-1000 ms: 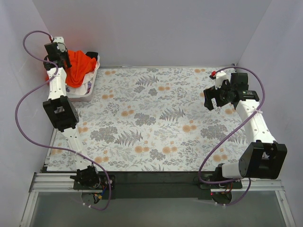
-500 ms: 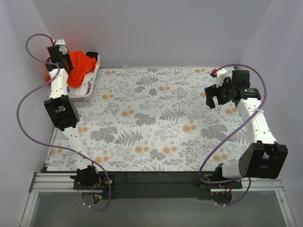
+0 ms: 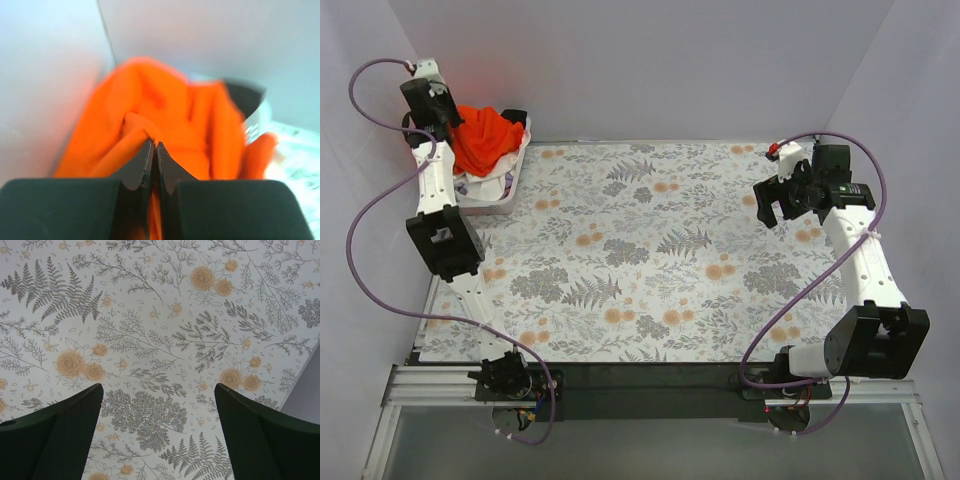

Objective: Fold and stack the t-shirts
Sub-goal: Grab the tshirt from the pile

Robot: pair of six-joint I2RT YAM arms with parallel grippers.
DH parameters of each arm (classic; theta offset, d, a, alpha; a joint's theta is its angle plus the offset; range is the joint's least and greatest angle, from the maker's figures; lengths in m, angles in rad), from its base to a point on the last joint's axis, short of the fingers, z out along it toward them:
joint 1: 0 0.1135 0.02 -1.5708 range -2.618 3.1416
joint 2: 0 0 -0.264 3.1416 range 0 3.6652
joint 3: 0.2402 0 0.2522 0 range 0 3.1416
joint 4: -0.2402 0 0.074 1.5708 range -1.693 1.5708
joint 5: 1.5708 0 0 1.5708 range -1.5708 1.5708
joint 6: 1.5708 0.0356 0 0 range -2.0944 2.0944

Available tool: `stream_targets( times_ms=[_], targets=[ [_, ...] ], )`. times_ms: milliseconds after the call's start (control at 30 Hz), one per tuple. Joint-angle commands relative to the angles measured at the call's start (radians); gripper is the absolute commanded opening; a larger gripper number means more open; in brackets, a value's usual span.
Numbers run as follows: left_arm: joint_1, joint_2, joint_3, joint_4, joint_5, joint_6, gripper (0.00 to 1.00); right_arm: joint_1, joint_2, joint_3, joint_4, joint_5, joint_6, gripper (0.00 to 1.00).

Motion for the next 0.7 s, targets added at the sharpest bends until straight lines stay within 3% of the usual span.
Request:
stream_targets(
  times_ms=[0,200,333,500,667],
  targets=[
    [0.003,-0.238,0.045,0.204,0.112,-0.020,0.00,0.000,-0.041,0.020,0.003,-0.033,-0.010,0.98],
    [0.003,-0.332,0.045,0.328,0.221,-0.130,0.00,0.000,-0.043,0.020,0.003,-0.043,-0.007,0.98],
    [-0.023,-0.401,0.063,0.411,0.438,-0.204,0.00,0.000,-0.044,0.033,0.005,-0.048,0.000,0.98],
    [-0.190,-0.483,0.044,0.471,0.496,-0.140,0.00,0.000,-0.052,0.041,0.008,-0.060,0.007,0.98],
    [-0.358,-0.511,0.071,0.491,0.494,-0.181,0.00,0.000,-0.057,0.049,0.008,-0.063,0.010,0.98]
  ],
)
